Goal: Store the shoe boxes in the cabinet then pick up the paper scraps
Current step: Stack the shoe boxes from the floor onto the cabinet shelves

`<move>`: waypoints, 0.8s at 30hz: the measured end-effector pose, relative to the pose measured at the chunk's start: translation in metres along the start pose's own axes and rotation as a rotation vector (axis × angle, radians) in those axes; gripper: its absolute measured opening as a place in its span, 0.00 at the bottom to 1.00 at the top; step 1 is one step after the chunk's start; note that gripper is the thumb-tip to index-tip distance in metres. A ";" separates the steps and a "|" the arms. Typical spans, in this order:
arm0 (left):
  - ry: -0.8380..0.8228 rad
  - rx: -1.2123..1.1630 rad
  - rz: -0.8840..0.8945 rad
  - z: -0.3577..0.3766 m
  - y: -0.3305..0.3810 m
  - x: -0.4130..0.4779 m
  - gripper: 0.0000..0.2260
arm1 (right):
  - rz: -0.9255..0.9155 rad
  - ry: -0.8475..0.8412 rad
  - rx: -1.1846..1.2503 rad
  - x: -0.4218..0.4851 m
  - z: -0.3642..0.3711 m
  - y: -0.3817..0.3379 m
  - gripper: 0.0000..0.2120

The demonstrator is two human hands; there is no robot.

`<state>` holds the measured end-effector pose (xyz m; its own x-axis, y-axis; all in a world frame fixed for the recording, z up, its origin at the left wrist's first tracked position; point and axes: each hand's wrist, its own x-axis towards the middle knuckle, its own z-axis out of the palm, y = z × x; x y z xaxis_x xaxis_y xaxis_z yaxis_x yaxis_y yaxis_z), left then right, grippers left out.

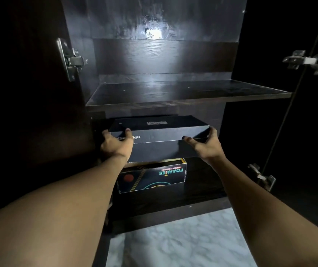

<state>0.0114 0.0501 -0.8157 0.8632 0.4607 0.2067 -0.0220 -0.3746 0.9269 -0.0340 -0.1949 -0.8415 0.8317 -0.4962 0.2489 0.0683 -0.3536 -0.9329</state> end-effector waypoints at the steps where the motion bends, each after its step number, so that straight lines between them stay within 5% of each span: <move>1: -0.001 0.002 -0.014 0.002 -0.003 0.006 0.28 | 0.008 -0.019 0.016 0.004 0.007 0.002 0.43; 5: -0.034 0.029 0.001 0.016 -0.017 0.025 0.30 | 0.029 0.004 0.045 0.015 0.030 0.009 0.36; 13: -0.292 0.257 0.149 0.033 -0.033 0.035 0.34 | 0.032 0.101 -0.062 0.029 0.059 0.015 0.42; 24: -0.228 0.673 0.259 0.053 -0.039 0.031 0.38 | -0.065 -0.034 -0.160 0.028 0.081 0.033 0.48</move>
<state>0.0658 0.0366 -0.8616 0.9568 0.1407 0.2543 0.0114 -0.8926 0.4508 0.0358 -0.1561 -0.8862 0.8469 -0.4418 0.2959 0.0363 -0.5072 -0.8611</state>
